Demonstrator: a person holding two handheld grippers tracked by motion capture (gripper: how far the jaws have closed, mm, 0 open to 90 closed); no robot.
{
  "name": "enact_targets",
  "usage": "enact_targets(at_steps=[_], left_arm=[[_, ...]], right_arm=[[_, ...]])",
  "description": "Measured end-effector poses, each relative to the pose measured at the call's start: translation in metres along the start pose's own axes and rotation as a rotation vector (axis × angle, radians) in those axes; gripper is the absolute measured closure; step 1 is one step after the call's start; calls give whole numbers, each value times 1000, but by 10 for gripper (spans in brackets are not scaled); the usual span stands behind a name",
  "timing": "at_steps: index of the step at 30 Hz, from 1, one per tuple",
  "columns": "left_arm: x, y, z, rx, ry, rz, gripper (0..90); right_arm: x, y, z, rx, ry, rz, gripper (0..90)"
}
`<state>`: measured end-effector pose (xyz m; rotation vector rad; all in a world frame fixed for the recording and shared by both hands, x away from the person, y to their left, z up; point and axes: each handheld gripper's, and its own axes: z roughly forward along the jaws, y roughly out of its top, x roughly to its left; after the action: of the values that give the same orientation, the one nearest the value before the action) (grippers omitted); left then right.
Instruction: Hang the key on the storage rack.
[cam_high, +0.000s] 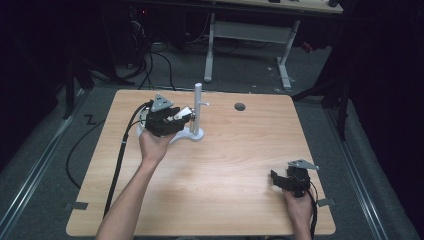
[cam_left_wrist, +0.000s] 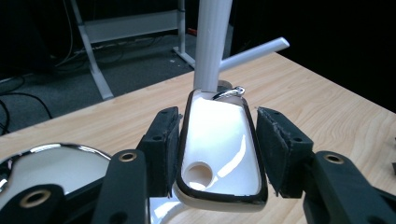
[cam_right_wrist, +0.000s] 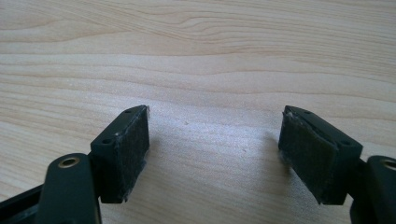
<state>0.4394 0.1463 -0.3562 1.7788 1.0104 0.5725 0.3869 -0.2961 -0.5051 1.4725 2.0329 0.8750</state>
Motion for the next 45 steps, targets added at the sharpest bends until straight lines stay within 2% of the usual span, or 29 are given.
enact_targets(at_steps=[9, 15, 21, 45], left_arm=[[-4, -14, -1, 28, 0, 9, 507], [-1, -10, -6, 4, -11, -14, 508], [-2, -10, -7, 11, -10, -5, 508], [2, -30, 10, 61, -9, -39, 507]], right_arm=[[0, 0, 0, 0, 0, -1, 245], [0, 0, 0, 0, 0, -1, 245], [0, 0, 0, 0, 0, -1, 245], [0, 0, 0, 1, -1, -3, 245]])
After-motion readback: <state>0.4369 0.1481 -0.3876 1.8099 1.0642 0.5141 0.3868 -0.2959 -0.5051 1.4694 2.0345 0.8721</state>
